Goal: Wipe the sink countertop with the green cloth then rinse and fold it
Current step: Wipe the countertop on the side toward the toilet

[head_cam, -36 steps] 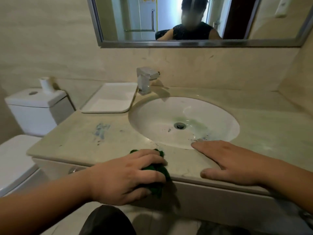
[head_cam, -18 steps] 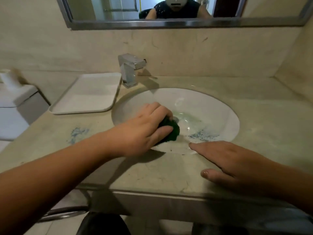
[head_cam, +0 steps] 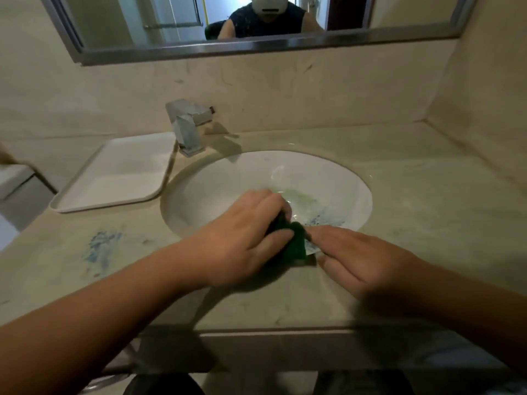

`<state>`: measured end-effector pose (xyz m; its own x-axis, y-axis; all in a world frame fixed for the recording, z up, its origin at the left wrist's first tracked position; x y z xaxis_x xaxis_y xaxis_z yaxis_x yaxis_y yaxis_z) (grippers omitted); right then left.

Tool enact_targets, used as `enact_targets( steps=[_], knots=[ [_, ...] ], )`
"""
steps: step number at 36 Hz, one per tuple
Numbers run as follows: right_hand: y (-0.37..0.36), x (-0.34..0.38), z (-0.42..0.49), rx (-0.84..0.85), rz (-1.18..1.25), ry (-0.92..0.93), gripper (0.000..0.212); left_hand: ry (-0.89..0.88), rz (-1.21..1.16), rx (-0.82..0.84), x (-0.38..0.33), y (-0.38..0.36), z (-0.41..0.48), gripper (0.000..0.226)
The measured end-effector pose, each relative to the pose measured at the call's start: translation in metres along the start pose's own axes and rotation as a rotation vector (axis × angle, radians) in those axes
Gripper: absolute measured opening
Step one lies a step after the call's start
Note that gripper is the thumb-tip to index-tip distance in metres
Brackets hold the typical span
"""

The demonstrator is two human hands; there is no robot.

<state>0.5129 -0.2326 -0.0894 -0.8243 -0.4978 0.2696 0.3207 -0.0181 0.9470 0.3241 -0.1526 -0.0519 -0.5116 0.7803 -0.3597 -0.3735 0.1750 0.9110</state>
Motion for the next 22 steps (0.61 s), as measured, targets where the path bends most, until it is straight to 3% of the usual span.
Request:
enact_targets(
  steps=[2, 4, 10, 15, 22],
  knots=[
    [-0.003, -0.004, 0.004, 0.037, 0.02, -0.033, 0.052, -0.14, 0.069, 0.125, -0.022, -0.016, -0.022, 0.019],
    [-0.006, -0.008, 0.006, 0.087, -0.008, -0.074, 0.054, -0.119, 0.127, 0.212, -0.025, -0.029, -0.029, 0.023],
    [-0.007, -0.01, 0.007, 0.171, -0.026, -0.099, 0.062, 0.099, 0.141, -0.023, 0.005, 0.018, -0.05, 0.025],
    [-0.005, -0.004, 0.005, 0.173, -0.059, -0.05, 0.068, 0.126, 0.168, -0.207, 0.03, 0.062, -0.129, 0.035],
    [-0.006, 0.003, 0.007, 0.24, -0.098, -0.058, 0.072, 0.268, 0.231, 0.143, 0.056, 0.021, -0.184, 0.066]
  ],
)
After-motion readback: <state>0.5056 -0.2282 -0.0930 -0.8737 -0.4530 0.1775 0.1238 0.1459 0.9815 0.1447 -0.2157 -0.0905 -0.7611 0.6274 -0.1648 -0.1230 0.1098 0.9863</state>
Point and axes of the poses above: each hand's wrist, its own z-axis towards the middle knuckle, its own y-axis out of the back of the hand, x = y × z, the point moved 5 cm from there along z, towards the middle knuckle, and after that the axes turned 5 degrees about y, right-handed, at the moved point
